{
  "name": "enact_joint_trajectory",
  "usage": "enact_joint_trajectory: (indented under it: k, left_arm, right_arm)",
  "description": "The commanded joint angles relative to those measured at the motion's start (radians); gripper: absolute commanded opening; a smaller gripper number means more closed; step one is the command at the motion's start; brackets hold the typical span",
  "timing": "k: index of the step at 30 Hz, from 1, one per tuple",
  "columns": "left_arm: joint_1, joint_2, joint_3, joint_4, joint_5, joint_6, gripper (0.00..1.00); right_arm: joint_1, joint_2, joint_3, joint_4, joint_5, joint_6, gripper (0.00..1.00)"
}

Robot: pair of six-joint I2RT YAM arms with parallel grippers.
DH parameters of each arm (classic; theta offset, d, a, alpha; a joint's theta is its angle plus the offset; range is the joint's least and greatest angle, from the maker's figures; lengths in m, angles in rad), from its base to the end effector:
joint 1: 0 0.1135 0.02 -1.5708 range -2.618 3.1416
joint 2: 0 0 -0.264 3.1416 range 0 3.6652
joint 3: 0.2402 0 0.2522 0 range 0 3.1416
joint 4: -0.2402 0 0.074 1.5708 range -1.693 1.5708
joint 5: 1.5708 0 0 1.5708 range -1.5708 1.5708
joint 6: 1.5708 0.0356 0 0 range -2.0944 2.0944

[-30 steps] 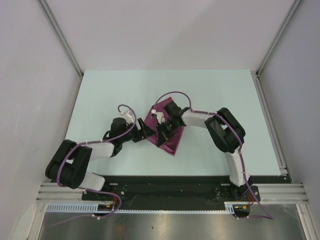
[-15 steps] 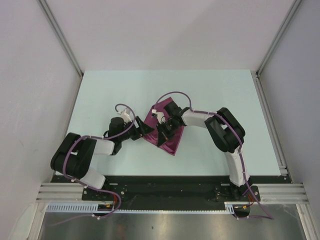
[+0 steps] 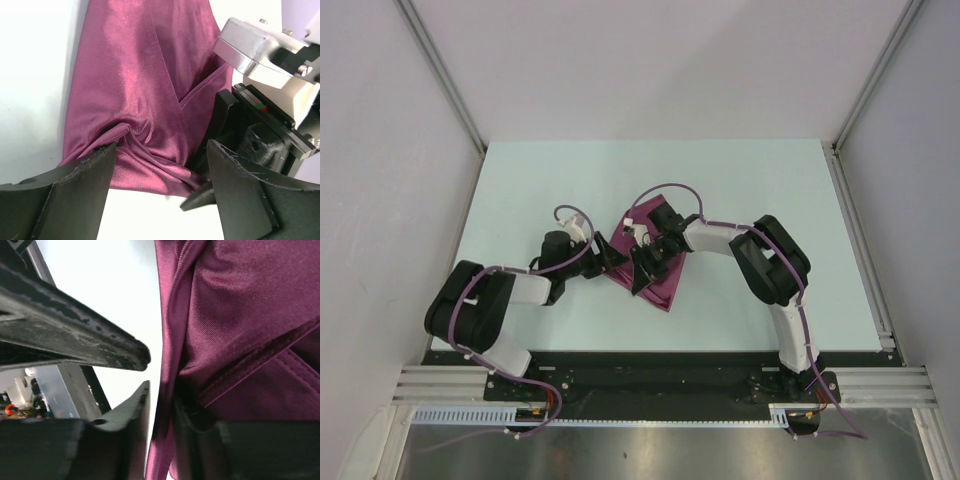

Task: Fold the napkin, place the utensils inside, and roll it up
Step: Roll the napkin with the utensil

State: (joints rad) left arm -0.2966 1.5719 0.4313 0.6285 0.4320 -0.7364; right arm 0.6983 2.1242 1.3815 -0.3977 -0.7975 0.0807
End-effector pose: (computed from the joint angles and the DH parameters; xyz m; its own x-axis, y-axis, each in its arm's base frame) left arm 0.2535 -0.0931 0.1278 -0.7599 -0.4055 -0.5081 0.1405 0.6606 -0.7375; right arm 0.3061 0.2902 0.1268 -0.7485 -0.5547 -0.3634 -0.6194 0.3890 0.6819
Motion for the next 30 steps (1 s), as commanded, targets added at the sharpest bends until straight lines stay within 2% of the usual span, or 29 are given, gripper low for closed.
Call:
enact_joint_trajectory:
  k: [1,2,8,16,22,23,26,30]
  left_arm:
    - [0.010,-0.010,0.004,-0.138,-0.133,0.075,0.80]
    - [0.010,-0.012,0.001,-0.141,-0.137,0.078,0.80]
    - [0.011,-0.004,-0.003,-0.136,-0.113,0.074,0.80]
    - [0.013,0.002,-0.014,-0.125,-0.101,0.074,0.80]
    - [0.014,0.002,-0.014,-0.124,-0.088,0.074,0.80]
    - [0.014,0.005,-0.014,-0.124,-0.085,0.072,0.80]
    - [0.016,0.004,-0.016,-0.127,-0.079,0.069,0.80]
    - [0.019,0.005,-0.012,-0.133,-0.067,0.060,0.80]
  right_arm:
    - [0.006,-0.026,-0.018,-0.012,0.017,0.007,0.35]
    - [0.004,-0.042,-0.019,-0.012,0.020,0.008,0.41]
    - [-0.003,-0.128,-0.058,-0.012,0.076,0.018,0.53]
    - [-0.019,-0.324,-0.162,0.016,0.227,0.011,0.64]
    - [0.006,-0.512,-0.332,0.178,0.447,0.010,0.75]
    - [0.021,-0.564,-0.370,0.203,0.537,0.005,0.76]
    - [0.111,-0.628,-0.417,0.269,0.714,-0.053,0.80]
    - [0.240,-0.642,-0.470,0.345,0.909,-0.116,0.80]
